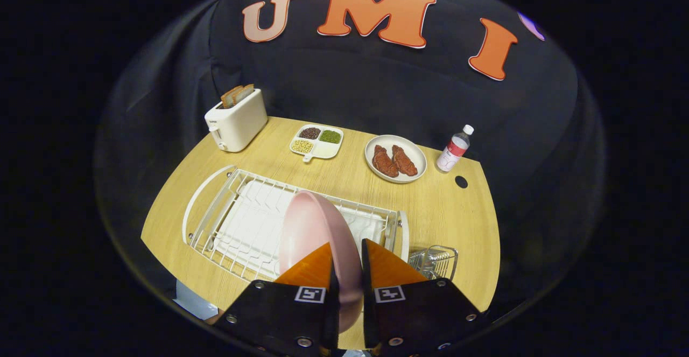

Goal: Take the plate from the dish rack, then take the spoon from the basket and place it into the plate.

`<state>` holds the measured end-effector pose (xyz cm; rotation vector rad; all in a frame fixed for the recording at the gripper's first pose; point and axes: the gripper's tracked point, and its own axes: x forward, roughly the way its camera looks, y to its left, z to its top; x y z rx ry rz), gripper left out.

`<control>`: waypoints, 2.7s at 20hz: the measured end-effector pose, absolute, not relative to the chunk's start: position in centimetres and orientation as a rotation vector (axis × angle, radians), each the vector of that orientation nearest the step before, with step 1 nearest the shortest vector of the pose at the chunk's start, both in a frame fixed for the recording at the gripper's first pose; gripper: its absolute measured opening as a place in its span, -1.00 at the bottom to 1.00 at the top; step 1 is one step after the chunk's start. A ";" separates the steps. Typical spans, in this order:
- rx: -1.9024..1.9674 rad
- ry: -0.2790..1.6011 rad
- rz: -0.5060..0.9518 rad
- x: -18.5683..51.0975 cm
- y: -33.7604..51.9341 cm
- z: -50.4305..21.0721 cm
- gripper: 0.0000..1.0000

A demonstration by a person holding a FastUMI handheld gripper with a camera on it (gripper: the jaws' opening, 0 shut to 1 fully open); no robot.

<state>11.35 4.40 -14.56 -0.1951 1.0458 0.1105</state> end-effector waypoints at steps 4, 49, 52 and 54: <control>-0.156 1.060 0.136 7.2 4.1 -15.1 -0.63; 0.155 1.039 -0.014 -9.2 -0.3 -28.0 -0.57; 0.140 1.004 0.004 -8.8 0.3 -27.6 -0.48; 0.140 0.987 0.026 -8.9 0.9 -27.2 -0.41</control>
